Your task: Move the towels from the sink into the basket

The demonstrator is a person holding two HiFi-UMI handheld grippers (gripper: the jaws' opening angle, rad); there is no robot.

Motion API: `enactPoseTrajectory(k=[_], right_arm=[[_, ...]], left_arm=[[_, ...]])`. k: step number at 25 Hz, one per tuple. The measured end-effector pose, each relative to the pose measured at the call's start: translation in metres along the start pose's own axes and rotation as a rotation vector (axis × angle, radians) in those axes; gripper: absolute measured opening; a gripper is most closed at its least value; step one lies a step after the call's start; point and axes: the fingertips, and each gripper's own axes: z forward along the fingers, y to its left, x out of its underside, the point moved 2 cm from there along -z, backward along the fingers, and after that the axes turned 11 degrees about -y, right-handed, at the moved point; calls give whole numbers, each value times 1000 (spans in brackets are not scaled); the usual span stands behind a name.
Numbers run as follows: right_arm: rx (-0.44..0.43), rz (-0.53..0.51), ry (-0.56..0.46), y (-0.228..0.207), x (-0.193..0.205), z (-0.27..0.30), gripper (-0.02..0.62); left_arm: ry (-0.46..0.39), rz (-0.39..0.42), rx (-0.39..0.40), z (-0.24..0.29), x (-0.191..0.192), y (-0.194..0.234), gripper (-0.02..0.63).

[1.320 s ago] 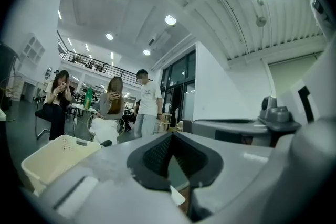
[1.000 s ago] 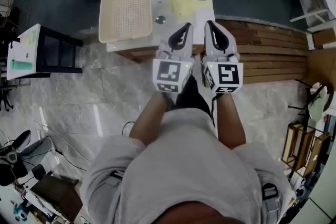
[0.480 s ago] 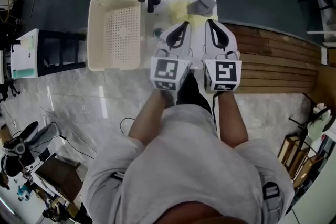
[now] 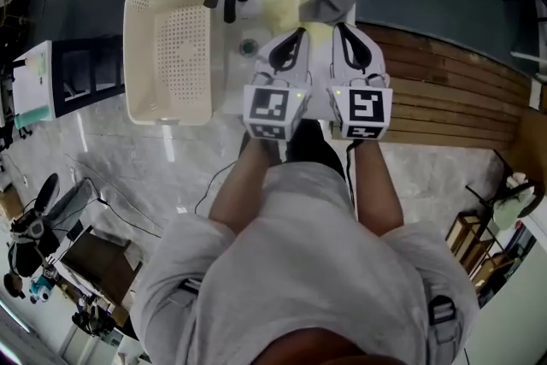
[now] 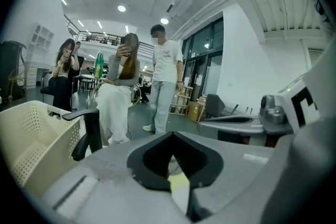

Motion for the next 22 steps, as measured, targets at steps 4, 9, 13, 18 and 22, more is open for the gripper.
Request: enactPoseTrajectory(k=[4, 9, 13, 18, 22], right_arm=[[8, -5, 57, -7, 22, 10, 6], [9, 10, 136, -23, 55, 27, 6], [2, 23, 190, -37, 78, 44, 8], [7, 39, 240, -52, 100, 61, 12], [-9, 38, 295, -58, 120, 69, 60]], left_arm=[[42, -16, 8, 14, 19, 4, 20], [102, -26, 2, 31, 45, 10, 21], [139, -36, -8, 47, 61, 16, 20], [177, -59, -12, 66, 79, 21, 20], [206, -72, -11, 74, 92, 19, 20]])
